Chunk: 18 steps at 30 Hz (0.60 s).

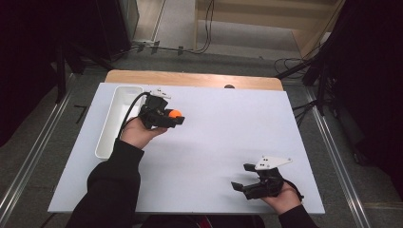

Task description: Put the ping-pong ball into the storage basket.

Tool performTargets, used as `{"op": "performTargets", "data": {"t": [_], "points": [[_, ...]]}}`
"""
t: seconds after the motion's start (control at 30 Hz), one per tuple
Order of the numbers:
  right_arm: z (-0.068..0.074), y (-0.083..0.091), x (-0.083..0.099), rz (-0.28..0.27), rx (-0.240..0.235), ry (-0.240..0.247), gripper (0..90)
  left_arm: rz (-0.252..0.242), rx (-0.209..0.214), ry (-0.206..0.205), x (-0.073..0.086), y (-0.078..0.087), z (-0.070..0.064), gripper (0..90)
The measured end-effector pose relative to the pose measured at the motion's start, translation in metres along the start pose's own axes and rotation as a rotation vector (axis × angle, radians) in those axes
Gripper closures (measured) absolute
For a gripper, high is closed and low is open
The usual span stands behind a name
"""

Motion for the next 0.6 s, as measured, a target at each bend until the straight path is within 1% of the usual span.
{"op": "performTargets", "data": {"t": [0.07, 0.13, 0.17, 0.2, 0.4, 0.43, 0.6], "points": [[0.0, 0.0, 0.0, 0.002, 0.0, -0.002, 12.7, -0.003, -0.009, 0.001, 0.0, 0.001, 0.002, 50.2], [0.0, 0.0, 0.0, 0.002, 0.0, -0.002, 12.7, -0.003, -0.006, 0.0, 0.0, 0.003, 0.005, 50.2], [0.0, 0.0, 0.0, 0.002, 0.0, -0.003, 12.7, -0.008, -0.014, 0.008, 0.0, 0.003, 0.006, 50.2], [-0.001, 0.0, 0.0, 0.001, 0.003, 0.001, 12.7, -0.009, -0.013, 0.014, 0.0, 0.004, 0.007, 50.2], [-0.001, 0.0, 0.0, -0.001, 0.003, 0.001, 12.7, -0.003, -0.027, 0.008, 0.0, 0.006, 0.011, 50.2], [-0.001, 0.0, 0.0, 0.0, 0.003, 0.001, 12.7, -0.008, -0.033, 0.013, 0.0, 0.007, 0.011, 50.2], [0.0, 0.0, 0.0, -0.001, 0.003, -0.005, 12.7, -0.008, -0.039, 0.019, 0.0, 0.011, 0.016, 50.2]]}}
Point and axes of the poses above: each handheld gripper's, and its own axes: y roughly backward along the jaws, x roughly out of its underside, z roughly to its left, the point moved 3 cm from there along -y, roughly forward along the jaws, and after that the axes turned 13 degrees about -z, right-handed, at the moved point
